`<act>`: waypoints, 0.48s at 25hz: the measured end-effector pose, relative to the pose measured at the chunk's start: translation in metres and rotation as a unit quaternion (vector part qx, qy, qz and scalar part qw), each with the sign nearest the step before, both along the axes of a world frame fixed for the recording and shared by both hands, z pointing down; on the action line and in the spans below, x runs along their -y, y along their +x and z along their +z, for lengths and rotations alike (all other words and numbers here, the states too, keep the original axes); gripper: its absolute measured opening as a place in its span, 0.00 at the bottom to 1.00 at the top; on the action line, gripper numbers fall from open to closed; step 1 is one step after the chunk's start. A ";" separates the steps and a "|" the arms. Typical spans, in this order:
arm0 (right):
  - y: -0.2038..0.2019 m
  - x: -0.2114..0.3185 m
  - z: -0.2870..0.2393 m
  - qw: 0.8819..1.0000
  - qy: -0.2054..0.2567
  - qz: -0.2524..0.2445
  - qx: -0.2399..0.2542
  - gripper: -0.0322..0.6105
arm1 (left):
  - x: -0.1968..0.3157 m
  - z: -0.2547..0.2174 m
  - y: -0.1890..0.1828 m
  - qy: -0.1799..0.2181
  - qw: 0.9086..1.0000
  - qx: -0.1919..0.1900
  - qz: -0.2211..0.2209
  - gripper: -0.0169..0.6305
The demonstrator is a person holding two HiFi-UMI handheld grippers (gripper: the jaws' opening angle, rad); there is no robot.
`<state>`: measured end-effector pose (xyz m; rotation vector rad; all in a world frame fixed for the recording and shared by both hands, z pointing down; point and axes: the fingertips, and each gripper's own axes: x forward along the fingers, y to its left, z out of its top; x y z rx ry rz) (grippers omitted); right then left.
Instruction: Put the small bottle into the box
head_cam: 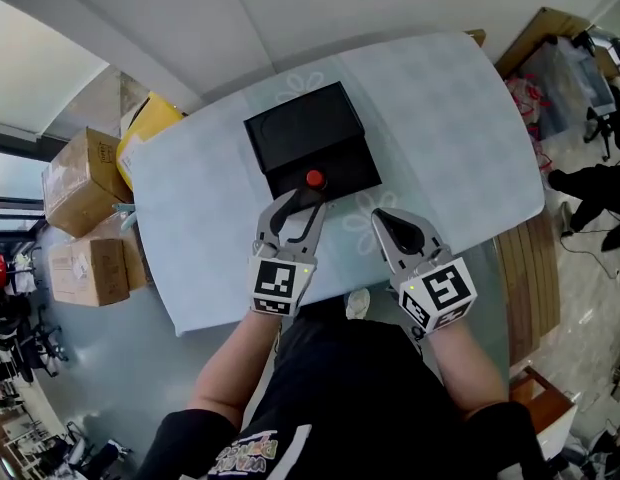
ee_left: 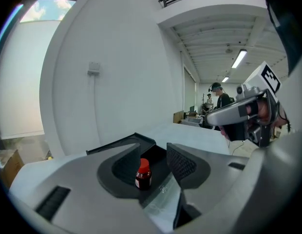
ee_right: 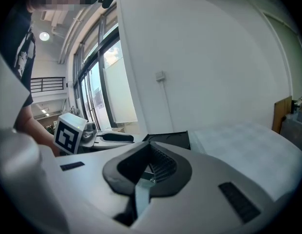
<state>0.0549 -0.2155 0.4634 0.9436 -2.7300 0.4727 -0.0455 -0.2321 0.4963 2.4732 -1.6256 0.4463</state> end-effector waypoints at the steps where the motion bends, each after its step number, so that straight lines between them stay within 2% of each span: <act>1: 0.003 -0.006 -0.005 1.000 0.005 -0.002 0.002 0.06 | -0.009 -0.007 0.004 0.005 1.000 -0.001 0.000 0.29; 5: 0.017 -0.033 -0.022 1.000 0.024 -0.011 0.009 0.06 | -0.047 -0.033 0.020 0.021 1.000 -0.006 -0.002 0.27; 8: 0.026 -0.054 -0.034 0.999 0.034 -0.019 0.017 0.06 | -0.077 -0.050 0.031 0.022 1.000 -0.012 -0.005 0.23; 12: 0.031 -0.076 -0.044 0.998 0.037 -0.028 0.030 0.06 | -0.112 -0.067 0.042 0.019 1.000 -0.020 -0.001 0.05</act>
